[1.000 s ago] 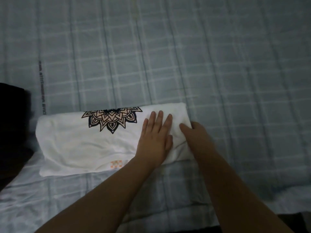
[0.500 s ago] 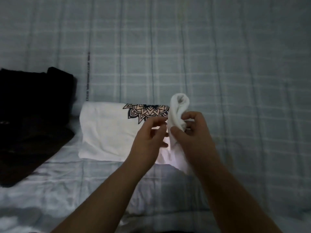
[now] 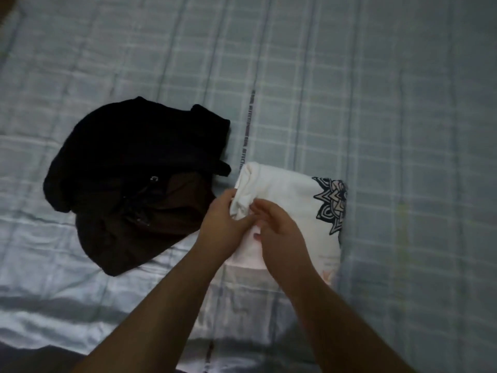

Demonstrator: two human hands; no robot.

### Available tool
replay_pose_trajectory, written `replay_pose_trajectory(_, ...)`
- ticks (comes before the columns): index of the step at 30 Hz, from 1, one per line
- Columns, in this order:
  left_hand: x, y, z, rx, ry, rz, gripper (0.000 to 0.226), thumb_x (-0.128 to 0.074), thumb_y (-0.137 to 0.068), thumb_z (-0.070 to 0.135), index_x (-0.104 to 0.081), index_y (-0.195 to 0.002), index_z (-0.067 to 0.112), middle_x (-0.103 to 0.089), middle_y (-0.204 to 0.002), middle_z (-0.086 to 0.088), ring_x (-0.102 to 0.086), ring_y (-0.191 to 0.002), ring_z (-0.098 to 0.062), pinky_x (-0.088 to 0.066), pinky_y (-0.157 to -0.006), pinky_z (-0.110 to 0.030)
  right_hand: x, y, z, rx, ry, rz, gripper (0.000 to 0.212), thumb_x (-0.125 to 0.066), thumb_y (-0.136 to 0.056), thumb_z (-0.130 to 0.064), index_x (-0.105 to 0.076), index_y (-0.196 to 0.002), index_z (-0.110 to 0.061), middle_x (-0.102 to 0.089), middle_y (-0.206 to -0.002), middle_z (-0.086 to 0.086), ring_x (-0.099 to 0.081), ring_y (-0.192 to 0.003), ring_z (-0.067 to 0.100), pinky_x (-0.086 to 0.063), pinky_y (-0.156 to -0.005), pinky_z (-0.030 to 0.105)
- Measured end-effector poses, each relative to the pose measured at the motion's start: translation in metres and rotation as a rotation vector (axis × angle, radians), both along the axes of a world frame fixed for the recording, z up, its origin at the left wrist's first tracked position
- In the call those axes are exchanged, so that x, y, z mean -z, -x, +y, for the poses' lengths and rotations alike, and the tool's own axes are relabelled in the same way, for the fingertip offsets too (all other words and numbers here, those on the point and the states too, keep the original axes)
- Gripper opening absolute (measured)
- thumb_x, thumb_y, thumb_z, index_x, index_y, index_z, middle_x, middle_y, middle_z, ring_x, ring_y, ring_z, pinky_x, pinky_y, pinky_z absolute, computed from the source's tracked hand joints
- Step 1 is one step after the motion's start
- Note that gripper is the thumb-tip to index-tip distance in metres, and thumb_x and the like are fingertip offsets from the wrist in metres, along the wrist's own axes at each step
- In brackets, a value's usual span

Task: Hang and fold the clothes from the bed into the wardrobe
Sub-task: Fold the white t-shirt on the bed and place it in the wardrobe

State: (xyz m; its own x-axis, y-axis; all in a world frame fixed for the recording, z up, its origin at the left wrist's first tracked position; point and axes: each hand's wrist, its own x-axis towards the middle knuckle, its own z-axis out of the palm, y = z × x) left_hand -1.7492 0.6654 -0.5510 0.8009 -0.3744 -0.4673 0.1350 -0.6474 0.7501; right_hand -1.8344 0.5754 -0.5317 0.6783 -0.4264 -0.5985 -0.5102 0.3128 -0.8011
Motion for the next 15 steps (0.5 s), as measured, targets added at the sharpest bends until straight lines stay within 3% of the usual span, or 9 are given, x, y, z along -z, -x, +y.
replay_pose_trajectory(3,0.019,-0.003,0.0,0.043,-0.122,-0.118,0.037,-0.063,-0.094,0.025,-0.055,-0.13,0.022,-0.066,-0.113,0.001,-0.062,-0.104,-0.019,-0.038,-0.077,-0.022,0.015,0.009,0.001,-0.122,0.581,0.076,0.048,-0.045,-0.091,-0.003,-0.061,-0.131,-0.023,-0.063,-0.131,-0.007,-0.054,-0.123,0.007,-0.041,-0.111,0.033)
replay_pose_trajectory(5,0.027,-0.004,-0.002,0.077,-0.176,-0.178,0.039,-0.052,-0.1,0.026,-0.047,-0.139,0.02,-0.066,-0.118,-0.007,-0.062,-0.107,-0.027,-0.042,-0.081,-0.028,0.032,0.018,-0.01,-0.227,0.891,0.051,0.049,-0.044,-0.091,-0.014,-0.056,-0.137,-0.019,-0.055,-0.143,0.001,-0.045,-0.135,0.017,-0.036,-0.115,0.042)
replay_pose_trajectory(7,0.033,-0.006,-0.003,0.13,-0.231,-0.202,0.041,-0.046,-0.102,0.023,-0.043,-0.143,0.019,-0.062,-0.124,-0.01,-0.06,-0.112,-0.029,-0.045,-0.086,-0.036,0.051,0.029,-0.028,-0.396,1.134,0.159,0.056,-0.039,-0.093,-0.027,-0.043,-0.148,-0.02,-0.039,-0.156,0.006,-0.028,-0.148,0.027,-0.024,-0.119,0.053)
replay_pose_trajectory(9,0.032,-0.004,-0.006,0.173,-0.327,-0.252,0.051,-0.05,-0.098,0.018,-0.036,-0.146,0.022,-0.053,-0.135,-0.008,-0.054,-0.119,-0.029,-0.046,-0.089,-0.041,0.063,0.033,-0.047,-0.495,1.244,0.312,0.06,-0.033,-0.096,-0.038,-0.031,-0.154,-0.023,-0.026,-0.163,0.006,-0.017,-0.151,0.029,-0.015,-0.12,0.059)
replay_pose_trajectory(11,0.027,0.005,-0.012,0.219,-0.421,-0.466,0.065,-0.054,-0.087,0.01,-0.035,-0.148,0.018,-0.046,-0.143,-0.012,-0.046,-0.129,-0.032,-0.046,-0.098,-0.046,0.07,0.032,-0.061,-0.533,1.266,0.358,0.06,-0.028,-0.098,-0.041,-0.026,-0.156,-0.024,-0.022,-0.164,0.005,-0.014,-0.152,0.028,-0.013,-0.119,0.06)
replay_pose_trajectory(13,0.024,0.017,-0.022,0.328,-0.358,-0.666,0.07,-0.053,-0.078,0.006,-0.041,-0.147,0.014,-0.04,-0.152,-0.018,-0.033,-0.142,-0.036,-0.035,-0.112,-0.051,0.074,0.03,-0.068,-0.549,1.274,0.3,0.058,-0.028,-0.099,-0.038,-0.025,-0.156,-0.024,-0.021,-0.164,0.004,-0.013,-0.153,0.025,-0.015,-0.119,0.059)
replay_pose_trajectory(15,0.032,0.022,-0.036,0.548,-0.256,-0.749,0.068,-0.053,-0.082,0.012,-0.04,-0.149,0.016,-0.031,-0.158,-0.017,-0.019,-0.15,-0.035,-0.02,-0.12,-0.053,0.076,0.034,-0.075,-0.466,1.227,0.164,0.056,-0.032,-0.099,-0.029,-0.029,-0.155,-0.021,-0.024,-0.163,0.005,-0.016,-0.152,0.021,-0.019,-0.12,0.055)
